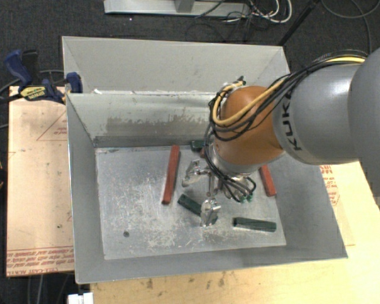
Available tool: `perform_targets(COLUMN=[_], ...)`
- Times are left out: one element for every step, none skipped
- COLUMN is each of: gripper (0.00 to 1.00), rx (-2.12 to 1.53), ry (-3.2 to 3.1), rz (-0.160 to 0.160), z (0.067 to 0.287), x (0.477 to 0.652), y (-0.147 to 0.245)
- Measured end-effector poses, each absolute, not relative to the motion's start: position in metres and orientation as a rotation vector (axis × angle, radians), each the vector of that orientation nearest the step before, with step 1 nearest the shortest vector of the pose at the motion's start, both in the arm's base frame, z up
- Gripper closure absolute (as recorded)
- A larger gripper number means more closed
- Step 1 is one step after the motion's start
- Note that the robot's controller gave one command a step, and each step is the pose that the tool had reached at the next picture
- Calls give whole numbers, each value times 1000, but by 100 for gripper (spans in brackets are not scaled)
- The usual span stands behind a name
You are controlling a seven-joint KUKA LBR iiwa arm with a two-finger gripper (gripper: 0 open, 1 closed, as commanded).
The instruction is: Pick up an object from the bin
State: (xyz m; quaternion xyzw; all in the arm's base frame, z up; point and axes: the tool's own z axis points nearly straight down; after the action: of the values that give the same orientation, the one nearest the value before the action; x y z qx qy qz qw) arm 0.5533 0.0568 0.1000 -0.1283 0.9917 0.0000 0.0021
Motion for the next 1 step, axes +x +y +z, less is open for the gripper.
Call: perform_targets(gripper=[100], rx=[-71], ry=[3139], rz=[2], z=[84], x=[554], y=[44])
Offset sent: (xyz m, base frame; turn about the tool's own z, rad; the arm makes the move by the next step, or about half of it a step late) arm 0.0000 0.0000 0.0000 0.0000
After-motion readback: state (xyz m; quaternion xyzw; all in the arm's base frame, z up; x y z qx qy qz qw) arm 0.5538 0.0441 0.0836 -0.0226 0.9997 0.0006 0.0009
